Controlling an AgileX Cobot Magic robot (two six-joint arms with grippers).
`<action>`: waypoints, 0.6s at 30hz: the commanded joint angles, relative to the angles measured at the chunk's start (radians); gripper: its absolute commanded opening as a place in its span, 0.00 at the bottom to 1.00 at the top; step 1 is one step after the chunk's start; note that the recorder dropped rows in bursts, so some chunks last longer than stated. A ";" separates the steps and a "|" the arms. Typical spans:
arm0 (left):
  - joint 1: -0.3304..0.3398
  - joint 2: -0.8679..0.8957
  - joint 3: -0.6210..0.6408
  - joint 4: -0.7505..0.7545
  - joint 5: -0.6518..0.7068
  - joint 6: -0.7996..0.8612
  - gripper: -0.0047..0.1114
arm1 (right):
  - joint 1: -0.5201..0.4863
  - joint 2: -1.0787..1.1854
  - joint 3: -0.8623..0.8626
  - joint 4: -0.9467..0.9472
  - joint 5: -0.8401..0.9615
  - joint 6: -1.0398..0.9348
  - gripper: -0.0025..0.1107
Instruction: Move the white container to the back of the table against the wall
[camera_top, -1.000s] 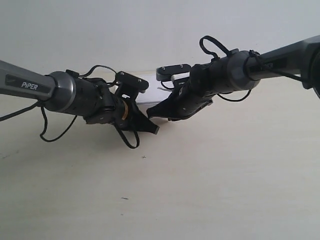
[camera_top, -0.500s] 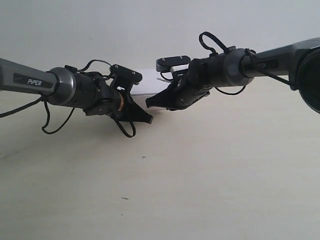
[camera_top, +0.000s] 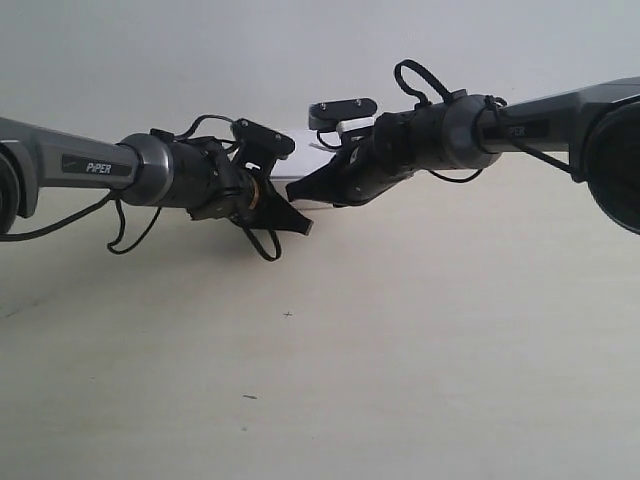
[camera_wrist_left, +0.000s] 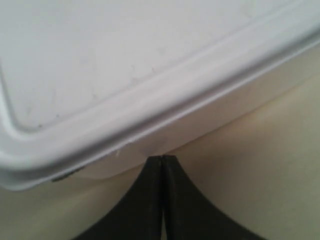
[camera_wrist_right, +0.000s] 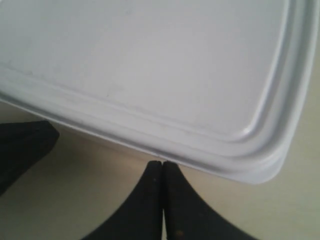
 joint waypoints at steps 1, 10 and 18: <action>0.002 0.020 -0.031 0.000 0.024 0.017 0.04 | -0.005 0.012 -0.010 -0.009 -0.060 -0.008 0.02; 0.002 0.020 -0.073 0.000 0.026 0.024 0.04 | -0.005 0.012 -0.010 -0.009 -0.104 -0.008 0.02; 0.002 0.020 -0.082 0.000 0.020 0.031 0.04 | -0.005 0.012 -0.010 -0.009 -0.123 -0.008 0.02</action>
